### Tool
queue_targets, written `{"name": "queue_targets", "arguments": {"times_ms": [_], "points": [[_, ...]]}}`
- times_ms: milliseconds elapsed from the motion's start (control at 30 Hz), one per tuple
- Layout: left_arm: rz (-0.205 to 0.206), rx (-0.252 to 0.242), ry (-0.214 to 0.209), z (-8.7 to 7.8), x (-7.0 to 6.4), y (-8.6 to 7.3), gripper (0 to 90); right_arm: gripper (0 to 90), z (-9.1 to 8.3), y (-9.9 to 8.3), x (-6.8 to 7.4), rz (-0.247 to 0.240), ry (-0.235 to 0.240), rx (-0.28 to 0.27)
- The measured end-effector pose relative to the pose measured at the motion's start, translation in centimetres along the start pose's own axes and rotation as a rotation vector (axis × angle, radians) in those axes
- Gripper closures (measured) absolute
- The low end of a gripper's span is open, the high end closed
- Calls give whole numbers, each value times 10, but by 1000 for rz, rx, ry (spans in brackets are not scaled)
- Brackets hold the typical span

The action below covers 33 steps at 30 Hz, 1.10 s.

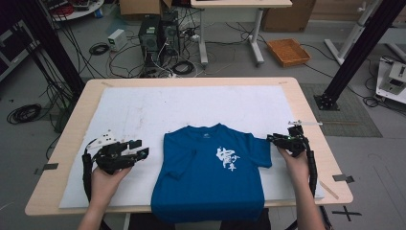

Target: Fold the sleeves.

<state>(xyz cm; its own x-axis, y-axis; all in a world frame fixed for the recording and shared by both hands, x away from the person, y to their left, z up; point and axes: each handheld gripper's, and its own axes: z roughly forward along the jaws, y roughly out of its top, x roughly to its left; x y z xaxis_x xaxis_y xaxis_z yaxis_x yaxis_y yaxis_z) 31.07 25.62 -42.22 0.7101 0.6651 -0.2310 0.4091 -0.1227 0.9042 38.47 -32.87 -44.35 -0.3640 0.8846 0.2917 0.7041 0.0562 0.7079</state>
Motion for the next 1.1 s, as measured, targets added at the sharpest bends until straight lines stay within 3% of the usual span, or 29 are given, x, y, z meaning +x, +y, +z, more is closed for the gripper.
{"name": "queue_targets", "arguments": {"times_ms": [133, 300, 500, 567, 633, 667, 700, 733, 800, 933, 1100], "points": [[-7, 12, -4, 2, 1, -2, 459, 670, 6, -1, 2, -11, -12, 27], [-1, 20, -11, 6, -1, -2, 459, 872, 8, -3, 5, -25, 6, 20], [-6, 25, -11, 8, -1, -3, 459, 886, -12, 0, 24, -74, 33, -58], [-11, 32, -13, 9, -1, -3, 459, 886, -26, 4, 46, -116, 56, -105], [-14, 33, -12, 10, -1, -4, 459, 886, -29, 5, 53, -137, 61, -111], [-13, 34, -12, 10, -1, -4, 459, 886, -34, 7, 68, -165, 74, -128], [-13, 35, -12, 11, 0, -4, 459, 886, -34, 7, 68, -165, 74, -128], [-17, 37, -13, 11, 0, -4, 459, 885, -37, 10, 86, -199, 83, -134], [-17, 41, -10, 12, 0, -4, 459, 885, -37, 10, 92, -211, 87, -134], [-18, 49, -12, 13, 1, -5, 459, 883, -30, 14, 133, -291, 72, -104], [-18, 56, -13, 14, 1, -5, 458, 880, -16, 14, 154, -315, 54, -74]]}}
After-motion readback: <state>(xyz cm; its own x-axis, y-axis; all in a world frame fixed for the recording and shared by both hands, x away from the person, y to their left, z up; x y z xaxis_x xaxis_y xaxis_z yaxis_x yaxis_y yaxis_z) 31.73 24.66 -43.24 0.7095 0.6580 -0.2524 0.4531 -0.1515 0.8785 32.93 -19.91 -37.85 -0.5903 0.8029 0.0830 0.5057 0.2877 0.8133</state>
